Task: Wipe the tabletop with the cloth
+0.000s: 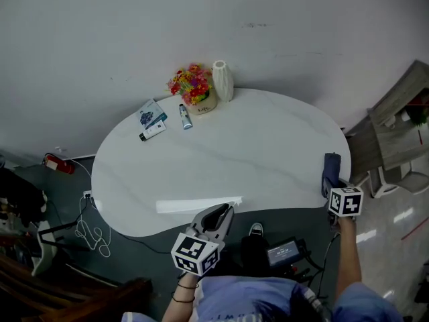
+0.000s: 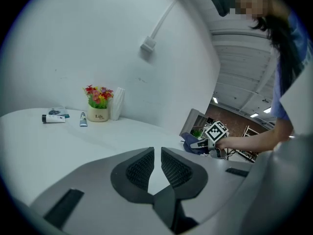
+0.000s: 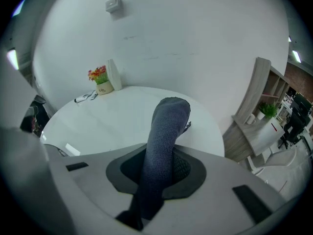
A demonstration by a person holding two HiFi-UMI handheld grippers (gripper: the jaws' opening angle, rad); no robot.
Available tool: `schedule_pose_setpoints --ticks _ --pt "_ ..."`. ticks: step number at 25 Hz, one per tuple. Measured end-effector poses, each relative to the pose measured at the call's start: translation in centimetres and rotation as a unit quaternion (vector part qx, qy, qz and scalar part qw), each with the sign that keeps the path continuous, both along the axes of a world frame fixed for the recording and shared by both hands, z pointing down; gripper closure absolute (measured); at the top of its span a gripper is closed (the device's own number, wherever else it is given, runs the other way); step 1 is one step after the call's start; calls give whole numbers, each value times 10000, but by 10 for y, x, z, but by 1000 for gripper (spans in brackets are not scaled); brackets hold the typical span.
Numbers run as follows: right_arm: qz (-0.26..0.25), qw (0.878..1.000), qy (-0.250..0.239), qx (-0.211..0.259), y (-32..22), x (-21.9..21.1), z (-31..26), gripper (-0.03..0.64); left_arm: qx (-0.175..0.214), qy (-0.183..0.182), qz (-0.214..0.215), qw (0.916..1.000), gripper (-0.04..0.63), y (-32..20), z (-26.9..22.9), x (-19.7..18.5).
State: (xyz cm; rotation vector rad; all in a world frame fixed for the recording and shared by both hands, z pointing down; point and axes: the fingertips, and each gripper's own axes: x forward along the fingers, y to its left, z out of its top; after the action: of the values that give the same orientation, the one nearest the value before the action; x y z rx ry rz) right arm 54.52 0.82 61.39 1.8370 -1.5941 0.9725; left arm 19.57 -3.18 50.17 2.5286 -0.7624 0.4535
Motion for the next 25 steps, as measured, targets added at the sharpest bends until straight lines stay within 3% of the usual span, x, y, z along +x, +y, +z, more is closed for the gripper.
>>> schedule_pose_setpoints --ticks 8,14,20,25 --pt "-942 9953 -89 189 -30 -145 -21 548 30 -26 -523 9986 554 16 -4 -118" --pt "-1820 9822 -320 345 -49 -294 -28 548 141 -50 -1062 9942 554 30 -8 -224" --pt "-2918 9528 -645 530 -60 -460 -32 548 126 -196 -1604 9868 554 52 2 -325" --pt "-3908 9144 -906 553 -47 -599 -30 548 83 -262 -2099 9773 554 73 11 -396"
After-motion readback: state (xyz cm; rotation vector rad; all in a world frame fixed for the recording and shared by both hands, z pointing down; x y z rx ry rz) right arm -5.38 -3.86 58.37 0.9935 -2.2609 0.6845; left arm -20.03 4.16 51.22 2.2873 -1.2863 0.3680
